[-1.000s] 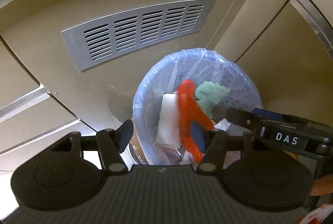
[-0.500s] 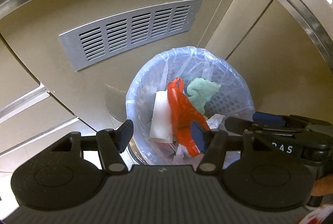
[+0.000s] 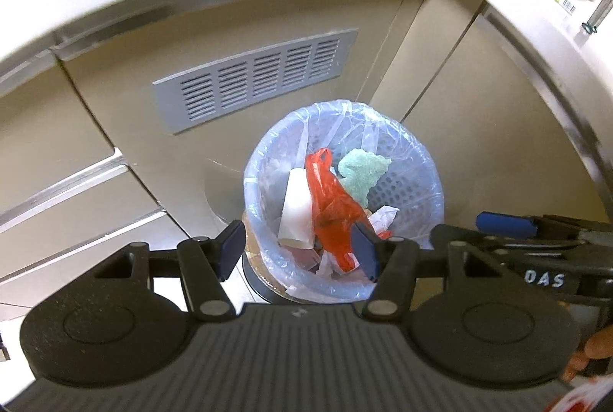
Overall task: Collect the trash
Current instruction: 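Raise both tools back toward the counter trash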
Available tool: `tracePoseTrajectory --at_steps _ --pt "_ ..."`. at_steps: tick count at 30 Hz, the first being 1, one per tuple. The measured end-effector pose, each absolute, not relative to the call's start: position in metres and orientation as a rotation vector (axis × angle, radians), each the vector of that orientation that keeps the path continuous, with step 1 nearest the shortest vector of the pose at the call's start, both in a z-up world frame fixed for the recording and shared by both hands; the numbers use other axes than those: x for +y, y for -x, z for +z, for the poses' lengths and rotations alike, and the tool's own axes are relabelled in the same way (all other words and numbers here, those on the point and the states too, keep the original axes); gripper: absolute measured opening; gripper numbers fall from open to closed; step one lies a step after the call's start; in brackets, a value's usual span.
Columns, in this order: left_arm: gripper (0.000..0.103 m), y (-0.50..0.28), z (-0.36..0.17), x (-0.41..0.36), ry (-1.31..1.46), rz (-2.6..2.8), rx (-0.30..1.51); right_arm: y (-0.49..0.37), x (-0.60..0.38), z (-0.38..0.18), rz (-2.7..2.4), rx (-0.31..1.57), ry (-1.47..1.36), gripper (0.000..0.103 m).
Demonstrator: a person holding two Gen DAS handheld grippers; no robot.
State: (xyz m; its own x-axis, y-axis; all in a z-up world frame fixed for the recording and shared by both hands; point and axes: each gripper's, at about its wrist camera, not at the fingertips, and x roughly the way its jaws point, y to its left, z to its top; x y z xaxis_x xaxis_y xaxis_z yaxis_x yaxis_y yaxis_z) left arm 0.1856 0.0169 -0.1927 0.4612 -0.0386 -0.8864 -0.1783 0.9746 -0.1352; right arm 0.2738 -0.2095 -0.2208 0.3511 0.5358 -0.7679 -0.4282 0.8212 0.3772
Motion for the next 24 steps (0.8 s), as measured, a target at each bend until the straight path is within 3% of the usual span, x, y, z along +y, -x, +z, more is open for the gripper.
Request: tracePoseTrajectory --at_steps 24 --pt "0.058 -0.164 -0.08 -0.01 0.184 0.087 0.876 -0.256 -0.282 -0.112 0.637 0.786 -0.211 0.07"
